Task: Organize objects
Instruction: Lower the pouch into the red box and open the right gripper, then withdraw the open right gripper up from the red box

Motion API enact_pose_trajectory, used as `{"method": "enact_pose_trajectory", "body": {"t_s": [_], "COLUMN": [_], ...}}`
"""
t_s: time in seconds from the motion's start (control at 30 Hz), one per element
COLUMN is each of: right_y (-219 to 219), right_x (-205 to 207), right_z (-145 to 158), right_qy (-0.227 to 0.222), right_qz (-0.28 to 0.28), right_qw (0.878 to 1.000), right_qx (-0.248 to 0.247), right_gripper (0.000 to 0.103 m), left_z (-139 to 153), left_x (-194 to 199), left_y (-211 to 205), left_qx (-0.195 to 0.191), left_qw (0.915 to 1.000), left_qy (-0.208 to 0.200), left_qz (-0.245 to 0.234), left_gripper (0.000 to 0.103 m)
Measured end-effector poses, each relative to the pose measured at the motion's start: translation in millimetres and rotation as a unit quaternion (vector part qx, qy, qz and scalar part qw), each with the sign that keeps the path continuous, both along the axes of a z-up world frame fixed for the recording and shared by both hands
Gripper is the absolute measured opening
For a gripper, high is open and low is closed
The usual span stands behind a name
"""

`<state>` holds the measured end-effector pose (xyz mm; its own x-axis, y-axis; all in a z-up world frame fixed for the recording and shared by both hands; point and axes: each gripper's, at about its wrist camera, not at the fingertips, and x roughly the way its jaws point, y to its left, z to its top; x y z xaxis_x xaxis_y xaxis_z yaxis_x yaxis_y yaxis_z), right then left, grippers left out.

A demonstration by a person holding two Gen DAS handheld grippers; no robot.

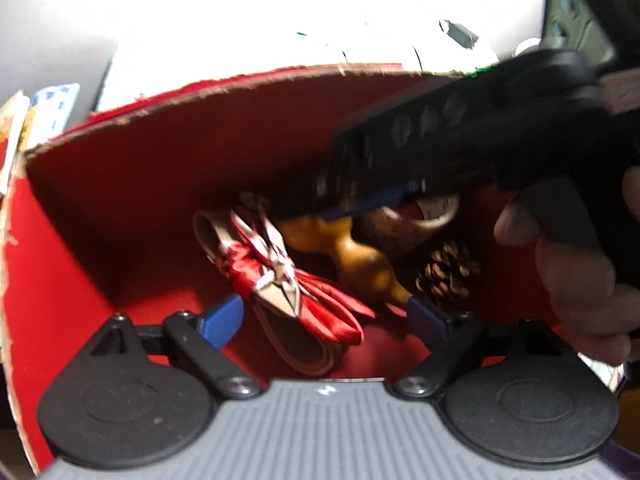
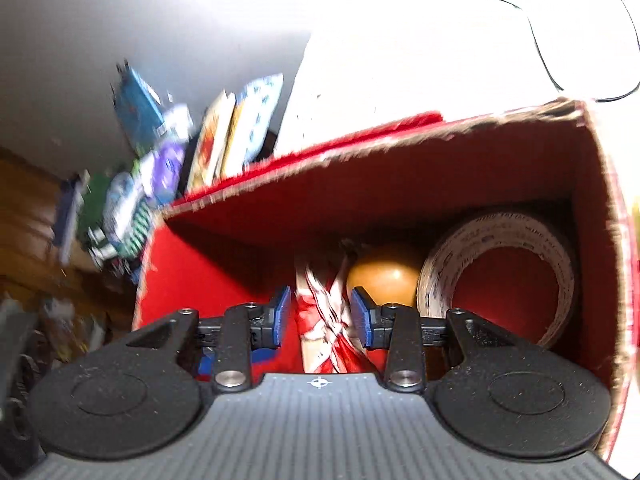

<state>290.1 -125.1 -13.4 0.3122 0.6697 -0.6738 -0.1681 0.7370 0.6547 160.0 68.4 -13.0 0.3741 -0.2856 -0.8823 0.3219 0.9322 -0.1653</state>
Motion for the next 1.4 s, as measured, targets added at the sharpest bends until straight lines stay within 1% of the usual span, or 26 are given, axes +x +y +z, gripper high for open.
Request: {"method": "enact_pose_trajectory", "body": {"t_s": [0.07, 0.13, 0.17, 0.23, 0.37, 0.5, 0.57, 0.67, 0.8, 0.9, 1.0, 1.03, 1.13, 1.23, 1.27, 1.4], "right_y": [-5, -7, -6, -6, -4, -2, -1, 0, -1, 0, -1, -2, -5, -4, -4, 0], "right_x": [1, -1, -2, -4, -3, 0, -1, -6, -18, -31, -46, -51, -68, -84, -89, -108], "right_z": [-2, -1, 0, 3, 5, 5, 6, 10, 23, 33, 43, 46, 55, 63, 64, 67], "right_qy": [0.002, -0.006, -0.013, -0.025, -0.034, -0.043, -0.049, -0.067, -0.109, -0.135, -0.153, -0.156, -0.167, -0.177, -0.18, -0.187], "right_qz": [-0.016, -0.017, -0.017, -0.019, -0.02, -0.024, -0.025, -0.031, -0.041, -0.046, -0.046, -0.048, -0.053, -0.057, -0.058, -0.064], "right_qw": [1.0, 0.999, 0.999, 0.999, 0.999, 0.998, 0.998, 0.997, 0.993, 0.989, 0.985, 0.985, 0.983, 0.981, 0.98, 0.979], "right_qx": [0.022, 0.035, 0.031, 0.029, 0.027, 0.032, 0.031, 0.006, -0.023, -0.05, -0.059, -0.06, -0.061, -0.062, -0.061, -0.058], "right_gripper": [0.037, 0.035, 0.034, 0.034, 0.034, 0.034, 0.034, 0.034, 0.034, 0.034, 0.034, 0.035, 0.035, 0.034, 0.034, 0.035], "left_z": [-2, -3, -4, -4, -2, 9, 14, 20, 28, 32, 36, 38, 44, 42, 45, 57], "left_x": [2, 1, 1, -4, -7, -13, -17, -22, -28, -33, -40, -47, -44, -54, -58, -75], "left_y": [-7, -11, -16, -29, -30, -21, -16, -12, -7, -4, -2, 10, 5, -1, -4, 4], "left_qx": [0.0, -0.02, -0.018, 0.01, 0.024, 0.035, 0.037, 0.055, 0.068, 0.077, 0.089, 0.091, 0.099, 0.112, 0.116, 0.128], "left_qw": [0.9997, 0.9991, 0.999, 0.9992, 0.9991, 0.9988, 0.9986, 0.9971, 0.9953, 0.9936, 0.9912, 0.9906, 0.9879, 0.9841, 0.9828, 0.9787], "left_qy": [0.015, 0.021, 0.021, 0.005, -0.005, -0.03, -0.038, -0.051, -0.061, -0.064, -0.069, -0.071, -0.079, -0.092, -0.095, -0.102], "left_qz": [-0.019, -0.031, -0.034, -0.037, -0.034, -0.015, -0.005, 0.01, 0.034, 0.053, 0.069, 0.074, 0.089, 0.103, 0.107, 0.124], "left_gripper": [0.089, 0.088, 0.084, 0.083, 0.083, 0.084, 0.087, 0.088, 0.089, 0.089, 0.089, 0.089, 0.089, 0.089, 0.089, 0.089]}}
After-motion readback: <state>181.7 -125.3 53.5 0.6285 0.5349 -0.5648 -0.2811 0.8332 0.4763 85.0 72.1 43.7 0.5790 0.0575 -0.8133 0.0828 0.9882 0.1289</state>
